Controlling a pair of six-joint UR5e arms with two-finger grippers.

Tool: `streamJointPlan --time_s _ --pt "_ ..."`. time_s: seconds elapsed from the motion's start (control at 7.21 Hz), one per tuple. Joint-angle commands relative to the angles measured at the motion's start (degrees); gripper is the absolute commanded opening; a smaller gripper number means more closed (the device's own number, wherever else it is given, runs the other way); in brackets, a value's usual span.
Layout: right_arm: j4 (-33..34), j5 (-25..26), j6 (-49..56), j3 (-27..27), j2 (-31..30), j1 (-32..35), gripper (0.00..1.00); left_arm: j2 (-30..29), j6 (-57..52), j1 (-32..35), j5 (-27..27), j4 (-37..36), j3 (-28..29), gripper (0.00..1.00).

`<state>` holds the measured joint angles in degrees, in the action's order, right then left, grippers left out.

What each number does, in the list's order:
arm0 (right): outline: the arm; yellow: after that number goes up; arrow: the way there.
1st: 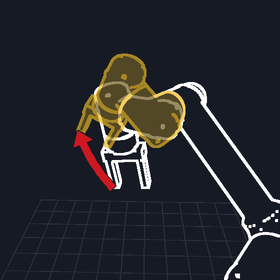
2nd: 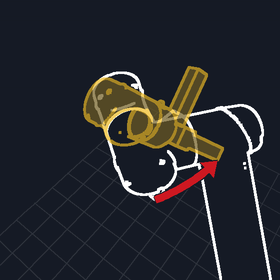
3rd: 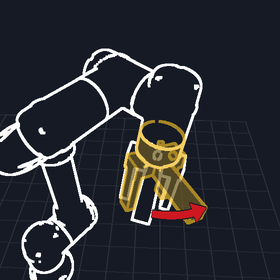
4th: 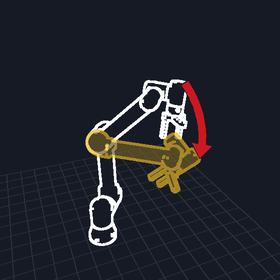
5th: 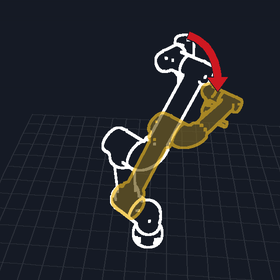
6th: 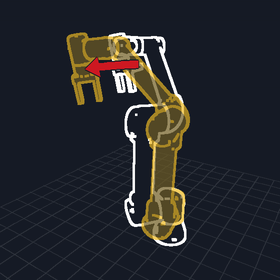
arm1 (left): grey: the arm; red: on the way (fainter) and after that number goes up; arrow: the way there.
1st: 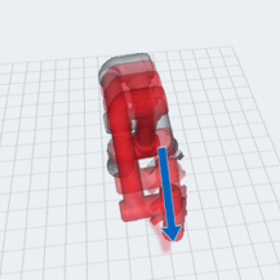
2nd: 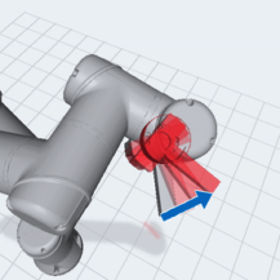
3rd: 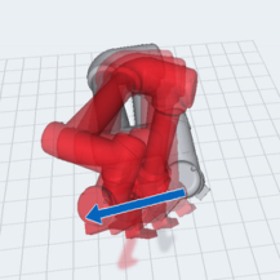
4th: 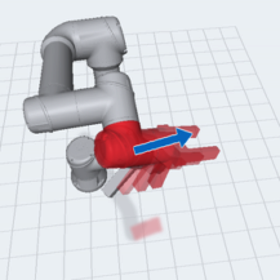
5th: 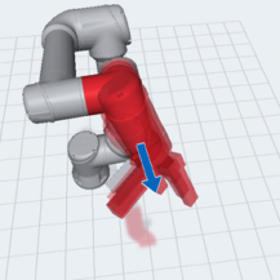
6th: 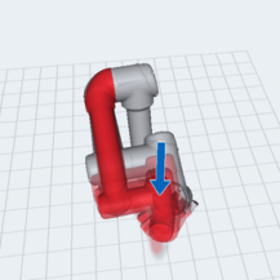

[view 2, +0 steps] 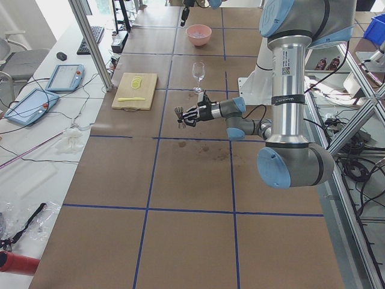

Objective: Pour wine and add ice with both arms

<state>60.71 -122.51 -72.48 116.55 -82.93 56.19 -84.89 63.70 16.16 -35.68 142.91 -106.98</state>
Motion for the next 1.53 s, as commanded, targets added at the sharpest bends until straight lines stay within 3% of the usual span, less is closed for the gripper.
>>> streamJointPlan --time_s 0.0,0.83,1.39 --pt "-0.1 0.4 -6.0 -0.3 4.8 -3.7 0.0 0.1 3.5 -0.1 0.0 0.0 1.5 0.0" --pt "-0.2 3.1 -12.1 -0.1 12.0 -10.2 0.0 -0.4 15.1 -0.4 0.5 -0.2 10.1 0.0" --pt "-0.2 3.7 -12.4 -0.3 13.2 -11.7 0.0 -0.6 15.0 -0.9 0.5 -0.7 10.3 0.0"
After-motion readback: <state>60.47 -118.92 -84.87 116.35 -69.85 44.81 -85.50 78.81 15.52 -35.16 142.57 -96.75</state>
